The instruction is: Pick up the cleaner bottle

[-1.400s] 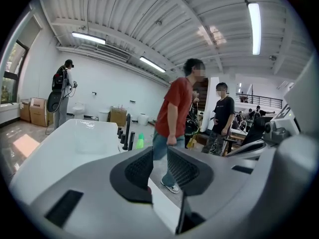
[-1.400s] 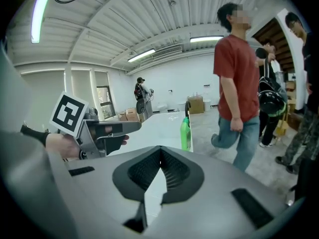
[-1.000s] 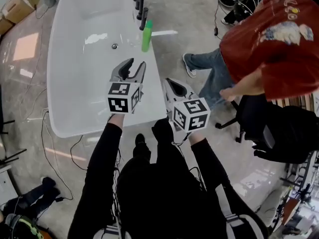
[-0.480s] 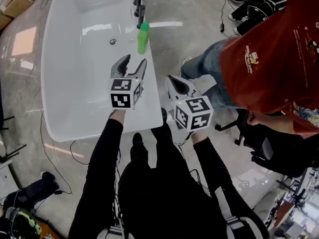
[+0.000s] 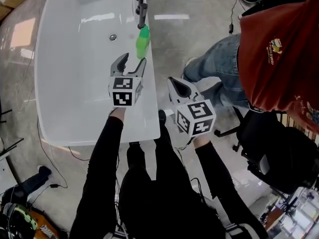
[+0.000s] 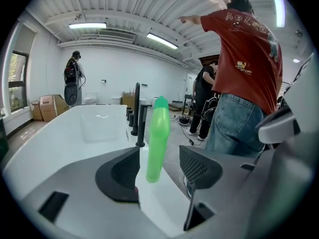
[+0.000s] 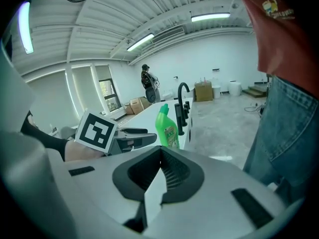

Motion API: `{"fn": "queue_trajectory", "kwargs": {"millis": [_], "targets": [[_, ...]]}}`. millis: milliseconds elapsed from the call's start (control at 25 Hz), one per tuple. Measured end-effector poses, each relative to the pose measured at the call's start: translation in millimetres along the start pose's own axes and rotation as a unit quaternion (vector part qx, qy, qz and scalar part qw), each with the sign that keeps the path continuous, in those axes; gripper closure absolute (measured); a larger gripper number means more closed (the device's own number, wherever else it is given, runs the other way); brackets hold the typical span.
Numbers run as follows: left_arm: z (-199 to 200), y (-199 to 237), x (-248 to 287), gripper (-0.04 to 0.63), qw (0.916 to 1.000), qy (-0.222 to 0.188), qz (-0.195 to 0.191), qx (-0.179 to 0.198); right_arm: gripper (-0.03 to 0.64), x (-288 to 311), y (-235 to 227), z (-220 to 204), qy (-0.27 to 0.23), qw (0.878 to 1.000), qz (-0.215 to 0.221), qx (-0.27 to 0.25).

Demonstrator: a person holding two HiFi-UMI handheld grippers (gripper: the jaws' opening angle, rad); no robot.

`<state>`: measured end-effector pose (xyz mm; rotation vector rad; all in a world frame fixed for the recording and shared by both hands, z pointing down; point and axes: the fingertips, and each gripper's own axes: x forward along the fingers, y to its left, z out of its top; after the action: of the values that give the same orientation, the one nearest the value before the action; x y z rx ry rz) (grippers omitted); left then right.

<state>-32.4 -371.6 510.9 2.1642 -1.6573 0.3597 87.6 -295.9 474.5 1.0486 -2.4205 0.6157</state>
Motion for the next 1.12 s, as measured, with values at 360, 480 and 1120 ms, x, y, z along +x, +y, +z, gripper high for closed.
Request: {"fn": "queue_trajectory", "kwargs": {"millis": [360,480,1120], "targets": [[-39,21,48,0.339,0.9999,0.007,0.009,0.005,0.615,41,-11,-25,0.027,0.999,0.022,0.009],[-49,23,62,0.339,0.9999,0.008,0.014,0.007,0.615,51,-17,-36,0.035,0.999,0.03,0.015],[-60,30,111,0.339,0.9988,-0.031,0.037,0.0,0.615,92,-47,-61,0.053,0.997,0.057,0.019]]}}
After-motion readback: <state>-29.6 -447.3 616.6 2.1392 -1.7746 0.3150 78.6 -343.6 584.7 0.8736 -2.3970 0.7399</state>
